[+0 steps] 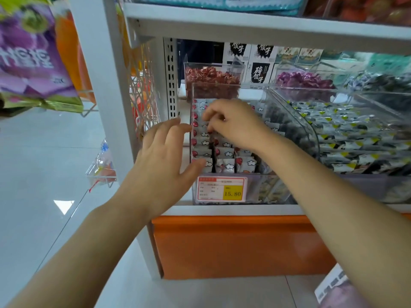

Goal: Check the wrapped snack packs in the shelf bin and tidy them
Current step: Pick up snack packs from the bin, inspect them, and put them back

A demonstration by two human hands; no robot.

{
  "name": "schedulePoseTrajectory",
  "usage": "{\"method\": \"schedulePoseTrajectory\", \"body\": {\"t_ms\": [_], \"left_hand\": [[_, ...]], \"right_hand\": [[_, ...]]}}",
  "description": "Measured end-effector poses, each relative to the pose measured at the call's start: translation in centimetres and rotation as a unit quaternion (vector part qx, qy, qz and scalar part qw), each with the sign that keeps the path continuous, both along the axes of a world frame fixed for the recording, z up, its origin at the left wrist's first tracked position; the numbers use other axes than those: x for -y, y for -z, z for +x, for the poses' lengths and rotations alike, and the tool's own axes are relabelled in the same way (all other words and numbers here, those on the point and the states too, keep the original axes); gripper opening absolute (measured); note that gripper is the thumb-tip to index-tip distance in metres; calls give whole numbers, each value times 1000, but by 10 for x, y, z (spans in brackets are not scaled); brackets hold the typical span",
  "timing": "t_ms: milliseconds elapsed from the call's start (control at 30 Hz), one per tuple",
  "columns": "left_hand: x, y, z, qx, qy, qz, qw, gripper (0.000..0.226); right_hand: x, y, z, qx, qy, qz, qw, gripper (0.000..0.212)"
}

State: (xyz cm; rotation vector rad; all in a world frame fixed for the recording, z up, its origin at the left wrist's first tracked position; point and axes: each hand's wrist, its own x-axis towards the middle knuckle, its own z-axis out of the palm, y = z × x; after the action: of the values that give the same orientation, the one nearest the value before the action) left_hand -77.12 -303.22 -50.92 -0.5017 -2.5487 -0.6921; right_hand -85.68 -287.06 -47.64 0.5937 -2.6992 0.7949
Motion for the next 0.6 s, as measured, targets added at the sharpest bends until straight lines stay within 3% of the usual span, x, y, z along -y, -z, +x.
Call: {"method": "schedulePoseTrajectory", "body": {"t_ms": [67, 200, 267, 433, 533, 600], "left_hand": [[0, 0, 0, -4, 1, -1, 1000, 62], [0, 0, 0, -6, 2, 2, 1000, 62], [0, 0, 0, -10, 1, 6, 1000, 62], [-1, -1, 2, -18, -1, 4, 1000, 61], [0, -1, 2, -33, -10, 2, 999, 58], [0, -3, 1, -49, -26, 6, 998, 54]], "right_hand": [[5, -3, -6, -18, 15, 33, 999, 17], [20, -3, -13, -45, 35, 204, 977, 13], [24, -4, -15, -48, 37, 218, 974, 6], [25, -12, -15, -9, 19, 159, 987, 11], [17, -16, -5, -33, 19, -18, 999, 13], [8, -19, 11, -77, 35, -136, 987, 13]]}}
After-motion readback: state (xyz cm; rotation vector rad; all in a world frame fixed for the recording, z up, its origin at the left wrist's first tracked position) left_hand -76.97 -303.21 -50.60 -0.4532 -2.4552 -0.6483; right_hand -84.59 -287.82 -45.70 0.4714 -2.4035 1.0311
